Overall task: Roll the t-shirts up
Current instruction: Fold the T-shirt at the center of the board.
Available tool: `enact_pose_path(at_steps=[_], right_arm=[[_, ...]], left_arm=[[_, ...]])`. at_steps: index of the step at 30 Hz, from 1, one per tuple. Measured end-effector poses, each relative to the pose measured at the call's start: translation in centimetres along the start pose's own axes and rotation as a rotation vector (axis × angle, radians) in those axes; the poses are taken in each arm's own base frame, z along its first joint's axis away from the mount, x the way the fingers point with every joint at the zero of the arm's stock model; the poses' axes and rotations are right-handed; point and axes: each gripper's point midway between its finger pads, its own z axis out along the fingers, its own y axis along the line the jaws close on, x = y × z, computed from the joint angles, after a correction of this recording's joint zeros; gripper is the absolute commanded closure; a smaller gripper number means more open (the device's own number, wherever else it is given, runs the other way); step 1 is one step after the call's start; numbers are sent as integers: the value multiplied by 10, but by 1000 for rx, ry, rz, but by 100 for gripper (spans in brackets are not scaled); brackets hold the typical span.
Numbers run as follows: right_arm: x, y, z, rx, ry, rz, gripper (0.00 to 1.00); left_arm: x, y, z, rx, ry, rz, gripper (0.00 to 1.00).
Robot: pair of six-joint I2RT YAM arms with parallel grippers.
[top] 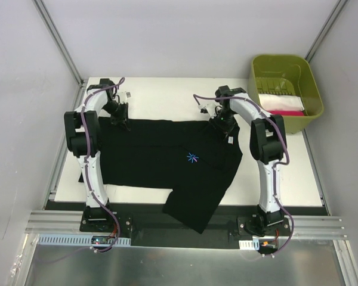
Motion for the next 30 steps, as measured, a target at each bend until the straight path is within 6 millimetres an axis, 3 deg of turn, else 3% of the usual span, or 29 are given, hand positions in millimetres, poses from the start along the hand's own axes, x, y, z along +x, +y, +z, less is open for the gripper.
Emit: enact_pose_path(at_steps=[3, 8, 17, 20, 22, 24, 25, 28, 30], right_arm=[[-1, -15, 20, 24, 58, 0, 95], [-20, -44, 17, 120, 38, -8, 97], [-59, -98, 11, 245, -85, 14, 96], [-62, -102, 6, 256, -110, 20, 89], [-61, -99, -1, 253, -132, 30, 78], [-52, -88, -13, 240, -151, 48, 69], [-45, -79, -22, 228, -160, 58, 60], [-27, -50, -63, 192, -235, 130, 44], [-15, -35, -93, 159, -316, 200, 42]], left_arm=[[-7, 7, 7, -16, 3, -1, 100], [-22, 20, 21, -25, 10, -24, 100], [-83, 27, 23, -41, -121, 46, 99], [-89, 24, 18, -37, -145, 71, 66], [-89, 13, 8, -11, -162, 92, 50], [-85, -12, -11, 49, -185, 124, 44], [-85, -27, -22, 90, -203, 148, 37], [-81, -92, -62, 272, -288, 276, 34], [-80, -140, -85, 382, -343, 394, 33]])
